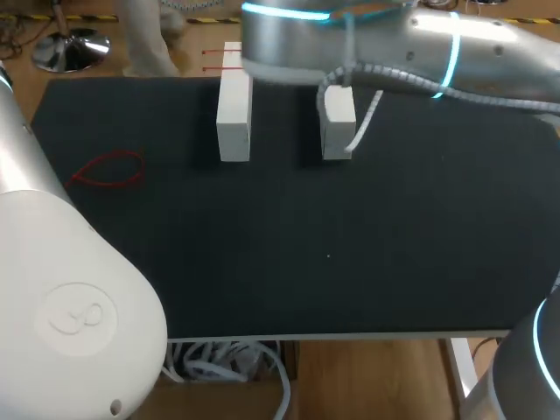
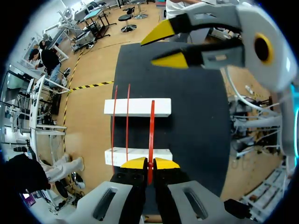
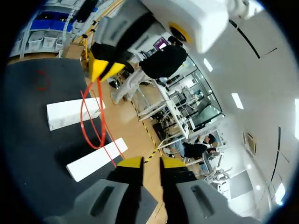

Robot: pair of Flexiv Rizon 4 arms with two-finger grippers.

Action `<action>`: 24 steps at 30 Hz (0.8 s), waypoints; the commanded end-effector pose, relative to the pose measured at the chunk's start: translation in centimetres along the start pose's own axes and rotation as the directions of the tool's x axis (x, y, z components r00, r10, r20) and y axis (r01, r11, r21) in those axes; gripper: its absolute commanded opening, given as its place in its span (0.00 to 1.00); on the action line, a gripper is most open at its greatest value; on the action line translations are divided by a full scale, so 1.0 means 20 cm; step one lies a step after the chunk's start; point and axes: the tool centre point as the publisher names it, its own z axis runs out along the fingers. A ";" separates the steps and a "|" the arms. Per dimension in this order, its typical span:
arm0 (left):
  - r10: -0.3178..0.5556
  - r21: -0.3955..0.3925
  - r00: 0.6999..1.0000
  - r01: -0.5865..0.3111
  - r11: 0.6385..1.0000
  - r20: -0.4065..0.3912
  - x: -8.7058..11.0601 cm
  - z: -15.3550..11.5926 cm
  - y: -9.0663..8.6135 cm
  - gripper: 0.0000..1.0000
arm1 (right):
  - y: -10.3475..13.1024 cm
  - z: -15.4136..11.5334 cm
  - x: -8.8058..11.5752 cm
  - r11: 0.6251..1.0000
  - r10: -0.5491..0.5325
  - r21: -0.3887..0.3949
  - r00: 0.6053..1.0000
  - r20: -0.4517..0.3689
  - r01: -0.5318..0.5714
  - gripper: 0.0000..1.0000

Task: Grab the tape and strap the tape.

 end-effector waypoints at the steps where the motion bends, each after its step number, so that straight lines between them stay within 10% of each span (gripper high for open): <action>1: -0.001 -0.003 1.000 0.001 1.000 -0.001 0.00 0.00 0.00 0.00 | -0.07 0.06 -0.09 0.967 -0.085 -0.254 0.933 -0.349 -0.007 0.30; 6: -0.001 -0.003 1.000 0.001 1.000 -0.001 0.00 0.00 0.00 0.00 | -0.08 0.10 -0.11 0.950 -0.116 -0.314 0.928 -0.354 -0.001 0.12; 9: -0.001 -0.003 1.000 0.001 1.000 -0.001 0.00 0.00 0.00 0.00 | -0.09 0.12 -0.09 0.944 -0.132 -0.331 0.920 -0.369 0.003 0.19; 12: -0.001 -0.003 1.000 0.001 1.000 -0.001 0.00 0.00 0.00 0.00 | -0.10 0.14 -0.07 0.946 -0.161 -0.322 0.925 -0.344 0.045 0.43; 13: -0.001 -0.003 1.000 0.001 1.000 -0.001 0.00 0.00 0.00 0.00 | -0.11 0.15 -0.07 0.939 -0.197 -0.332 0.934 -0.296 0.093 1.00; 24: -0.001 -0.003 1.000 0.001 1.000 -0.001 0.00 0.00 0.00 0.00 | -0.11 0.15 -0.07 0.939 -0.197 -0.332 0.934 -0.296 0.093 1.00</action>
